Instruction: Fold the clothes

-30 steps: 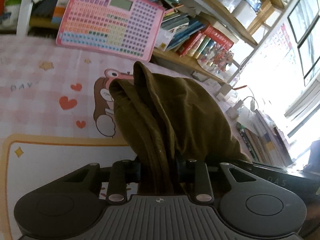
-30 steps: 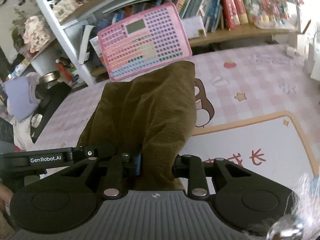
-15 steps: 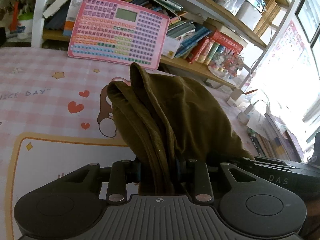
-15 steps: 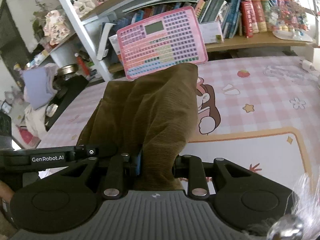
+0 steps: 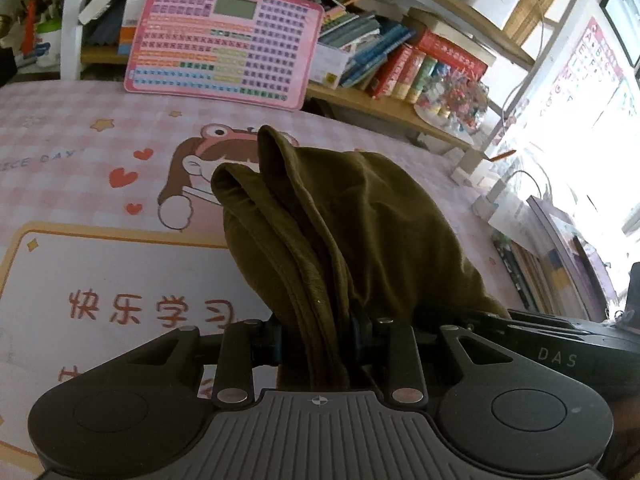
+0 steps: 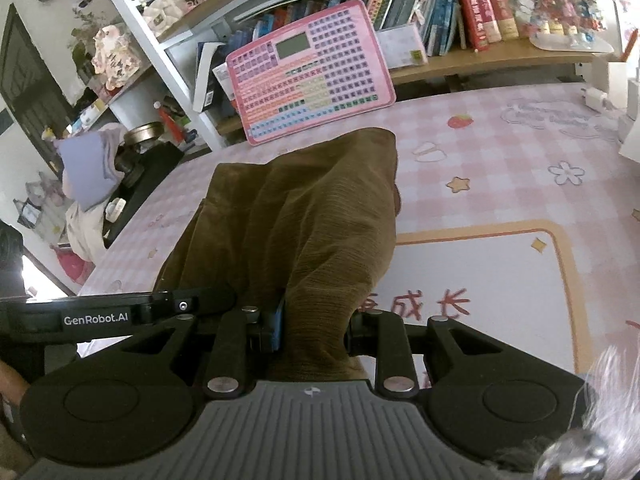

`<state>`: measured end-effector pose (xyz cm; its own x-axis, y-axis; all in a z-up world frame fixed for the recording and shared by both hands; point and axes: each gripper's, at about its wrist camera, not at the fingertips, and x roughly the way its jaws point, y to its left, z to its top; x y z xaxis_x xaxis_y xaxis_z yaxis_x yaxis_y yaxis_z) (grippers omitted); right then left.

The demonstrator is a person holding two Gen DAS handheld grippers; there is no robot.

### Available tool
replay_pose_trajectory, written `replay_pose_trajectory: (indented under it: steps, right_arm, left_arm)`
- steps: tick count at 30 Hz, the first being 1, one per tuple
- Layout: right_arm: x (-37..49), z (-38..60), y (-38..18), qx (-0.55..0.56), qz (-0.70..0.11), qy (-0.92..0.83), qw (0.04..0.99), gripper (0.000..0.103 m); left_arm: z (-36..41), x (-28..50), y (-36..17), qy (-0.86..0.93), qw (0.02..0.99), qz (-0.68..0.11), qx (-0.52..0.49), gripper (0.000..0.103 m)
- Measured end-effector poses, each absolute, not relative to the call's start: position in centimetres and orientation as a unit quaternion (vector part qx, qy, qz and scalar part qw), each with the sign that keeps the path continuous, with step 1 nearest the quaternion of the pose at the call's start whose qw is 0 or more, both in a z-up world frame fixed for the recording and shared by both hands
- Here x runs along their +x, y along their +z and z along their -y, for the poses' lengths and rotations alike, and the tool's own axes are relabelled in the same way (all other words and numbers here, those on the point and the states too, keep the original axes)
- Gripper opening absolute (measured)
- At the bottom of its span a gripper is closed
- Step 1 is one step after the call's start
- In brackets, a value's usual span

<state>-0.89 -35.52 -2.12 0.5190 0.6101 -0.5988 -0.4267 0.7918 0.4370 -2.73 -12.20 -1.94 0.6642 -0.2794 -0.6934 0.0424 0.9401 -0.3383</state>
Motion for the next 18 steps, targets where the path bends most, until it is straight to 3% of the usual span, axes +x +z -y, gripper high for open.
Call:
replay_pose_trajectory:
  steps: [18]
  right_arm:
    - [-0.3,36.9,-1.7,0.134,-0.373,0.277,0.875,0.024]
  left_arm:
    - [12.8,-1.0,-1.5,-0.12,0.901,-0.396,-0.129,0.029]
